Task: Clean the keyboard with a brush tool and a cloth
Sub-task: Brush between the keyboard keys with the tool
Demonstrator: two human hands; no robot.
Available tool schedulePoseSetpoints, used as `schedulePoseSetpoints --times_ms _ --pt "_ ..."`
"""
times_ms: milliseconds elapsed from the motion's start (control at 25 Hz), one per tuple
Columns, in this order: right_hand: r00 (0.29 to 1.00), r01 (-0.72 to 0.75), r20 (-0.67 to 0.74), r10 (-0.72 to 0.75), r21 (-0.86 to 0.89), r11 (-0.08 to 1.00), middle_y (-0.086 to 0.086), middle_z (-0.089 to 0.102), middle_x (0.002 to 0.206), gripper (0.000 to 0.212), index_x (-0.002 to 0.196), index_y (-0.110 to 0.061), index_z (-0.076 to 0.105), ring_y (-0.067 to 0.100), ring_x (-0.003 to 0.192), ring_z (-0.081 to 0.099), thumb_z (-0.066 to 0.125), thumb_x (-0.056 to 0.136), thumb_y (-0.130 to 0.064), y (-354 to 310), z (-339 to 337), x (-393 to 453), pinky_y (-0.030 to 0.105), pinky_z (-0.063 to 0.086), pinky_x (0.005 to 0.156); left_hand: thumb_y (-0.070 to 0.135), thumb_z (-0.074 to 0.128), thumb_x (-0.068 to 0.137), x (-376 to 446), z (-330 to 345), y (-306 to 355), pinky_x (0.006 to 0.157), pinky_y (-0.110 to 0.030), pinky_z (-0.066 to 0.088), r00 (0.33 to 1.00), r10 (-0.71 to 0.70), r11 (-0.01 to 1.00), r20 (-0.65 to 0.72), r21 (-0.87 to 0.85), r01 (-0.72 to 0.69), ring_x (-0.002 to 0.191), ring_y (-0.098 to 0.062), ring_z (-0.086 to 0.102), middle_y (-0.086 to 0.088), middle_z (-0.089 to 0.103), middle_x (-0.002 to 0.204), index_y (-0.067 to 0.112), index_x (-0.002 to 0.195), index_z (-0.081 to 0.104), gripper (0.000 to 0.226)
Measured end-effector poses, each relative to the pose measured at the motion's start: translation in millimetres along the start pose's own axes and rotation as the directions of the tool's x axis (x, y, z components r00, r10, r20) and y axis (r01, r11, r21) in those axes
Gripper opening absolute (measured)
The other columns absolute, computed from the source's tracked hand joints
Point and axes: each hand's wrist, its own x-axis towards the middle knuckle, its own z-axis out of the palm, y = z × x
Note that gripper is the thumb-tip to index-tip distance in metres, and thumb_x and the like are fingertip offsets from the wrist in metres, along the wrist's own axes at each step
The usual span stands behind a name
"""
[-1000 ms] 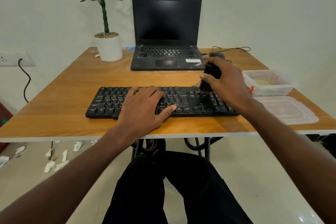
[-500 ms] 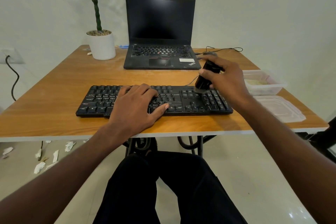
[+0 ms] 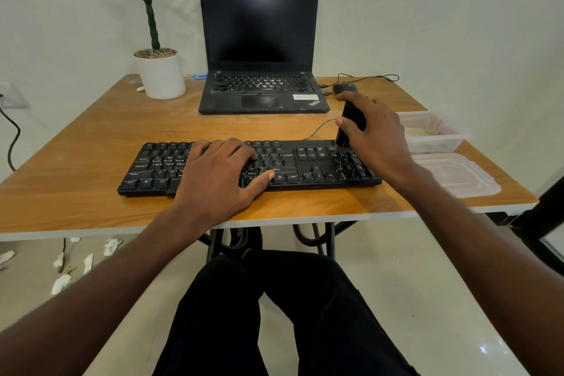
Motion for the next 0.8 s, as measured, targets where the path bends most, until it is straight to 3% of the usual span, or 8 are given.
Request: schedulePoseSetpoints --times_ms 120,200,280,440,600,680,720,800 --pt "0.998 0.016 0.057 -0.02 0.059 0.998 0.0 0.057 0.119 0.035 0.133 -0.042 0.057 0.016 0.107 0.055 0.064 0.101 -0.032 1 -3 1 0.034 0.051 0.087 0.077 0.033 0.099 0 -1 0 0.108 -0.045 0.034 1.0 -0.006 1.0 0.003 0.001 0.006 0.112 -0.017 0.061 0.007 0.066 0.121 0.028 0.12 0.067 0.064" --pt "0.998 0.01 0.055 -0.006 -0.073 0.997 0.003 0.058 0.116 0.03 0.127 -0.037 0.059 0.021 0.103 0.059 0.067 0.099 -0.03 6 -10 6 0.038 0.052 0.08 0.077 0.032 0.098 -1 0 0 0.108 -0.045 0.034 1.0 -0.014 1.0 0.004 -0.004 0.014 0.112 -0.016 0.061 0.008 0.065 0.121 0.028 0.12 0.066 0.064" --pt "1.0 -0.028 0.007 0.03 -0.174 0.984 0.007 0.058 0.116 0.027 0.122 -0.033 0.058 0.025 0.1 0.059 0.068 0.098 -0.025 13 -16 8 0.034 0.044 0.076 0.077 0.032 0.098 -1 0 1 0.107 -0.046 0.034 1.0 -0.017 1.0 0.001 -0.015 0.017 0.111 -0.016 0.061 0.008 0.065 0.12 0.028 0.12 0.066 0.064" --pt "0.997 -0.045 0.07 0.036 0.129 0.991 0.0 0.06 0.117 0.025 0.115 -0.034 0.055 0.021 0.104 0.063 0.069 0.098 -0.02 13 -18 8 0.039 0.061 0.076 0.077 0.032 0.097 -1 -1 2 0.106 -0.046 0.035 1.0 -0.018 1.0 0.001 -0.026 0.018 0.11 -0.017 0.061 0.008 0.065 0.118 0.028 0.119 0.067 0.064" --pt "0.998 -0.052 0.019 0.056 -0.159 0.986 0.005 0.054 0.112 0.026 0.115 -0.03 0.056 0.024 0.096 0.058 0.069 0.097 -0.016 16 -20 9 0.033 0.044 0.075 0.077 0.033 0.097 -1 -1 2 0.108 -0.047 0.033 1.0 -0.02 0.999 0.001 -0.043 0.02 0.111 -0.017 0.061 0.008 0.065 0.119 0.028 0.119 0.067 0.064" --pt "0.998 -0.05 0.027 0.056 -0.166 0.985 0.006 0.056 0.115 0.025 0.118 -0.029 0.056 0.023 0.097 0.056 0.068 0.098 -0.019 12 -22 9 0.033 0.043 0.077 0.077 0.033 0.097 -1 -1 2 0.108 -0.047 0.032 1.0 -0.018 0.999 -0.006 -0.051 0.018 0.11 -0.018 0.061 0.007 0.065 0.119 0.027 0.119 0.067 0.065" --pt "0.996 -0.058 0.06 0.065 -0.118 0.991 0.006 0.056 0.117 0.025 0.119 -0.028 0.056 0.022 0.099 0.057 0.067 0.099 -0.02 8 -22 10 0.035 0.047 0.077 0.077 0.033 0.097 -1 -1 2 0.108 -0.047 0.032 1.0 -0.016 0.998 -0.007 -0.054 0.016 0.11 -0.018 0.062 0.007 0.065 0.119 0.026 0.118 0.067 0.065" --pt "0.988 -0.107 0.127 0.089 0.143 0.984 0.004 0.057 0.121 0.024 0.121 -0.025 0.056 0.021 0.103 0.063 0.065 0.1 -0.016 0 -20 11 0.034 0.059 0.073 0.077 0.034 0.096 -1 -1 3 0.107 -0.047 0.033 1.0 -0.014 0.998 -0.008 -0.06 0.013 0.11 -0.018 0.062 0.006 0.066 0.119 0.026 0.118 0.068 0.064"
